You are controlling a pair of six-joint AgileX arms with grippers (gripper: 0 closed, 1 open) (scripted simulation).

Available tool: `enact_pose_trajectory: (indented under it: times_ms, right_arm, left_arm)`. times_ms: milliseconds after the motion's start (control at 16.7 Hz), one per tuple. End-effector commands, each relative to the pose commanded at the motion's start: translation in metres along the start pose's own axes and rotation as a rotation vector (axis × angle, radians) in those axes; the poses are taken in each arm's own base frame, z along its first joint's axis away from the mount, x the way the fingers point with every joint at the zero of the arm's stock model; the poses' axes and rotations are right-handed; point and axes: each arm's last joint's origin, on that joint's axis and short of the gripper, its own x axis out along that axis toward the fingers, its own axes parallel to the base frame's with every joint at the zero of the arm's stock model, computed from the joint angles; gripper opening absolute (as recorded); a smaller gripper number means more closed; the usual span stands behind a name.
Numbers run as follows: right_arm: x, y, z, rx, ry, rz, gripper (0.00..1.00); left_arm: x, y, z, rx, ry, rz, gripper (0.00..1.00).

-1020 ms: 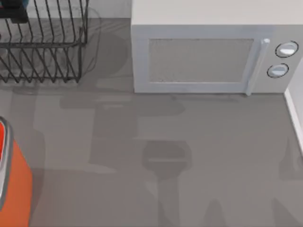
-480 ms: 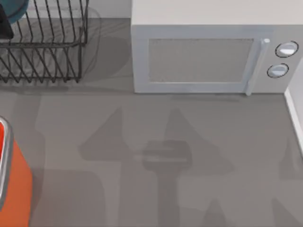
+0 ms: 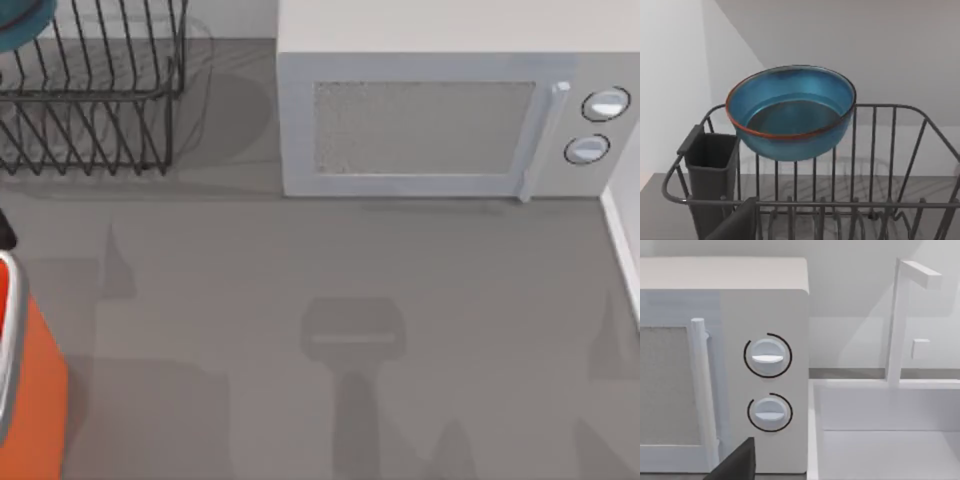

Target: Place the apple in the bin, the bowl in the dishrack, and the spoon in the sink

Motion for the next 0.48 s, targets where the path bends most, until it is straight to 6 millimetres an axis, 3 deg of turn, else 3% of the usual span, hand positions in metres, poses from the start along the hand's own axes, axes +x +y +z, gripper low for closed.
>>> enact_pose_trajectory:
  times_ms: [240,480]
  right_arm:
    - [0.000,0.000,0.000,0.000,0.000,0.000,1.00]
    - [0.000,0.000,0.000,0.000,0.000,0.000,1.00]
  left_arm:
    - [-0.037,-0.002,-0.034,0.002,-0.038,0.010,1.00]
    - [-0.048,-0.002,-0.065,0.001,-0.024,0.021,1.00]
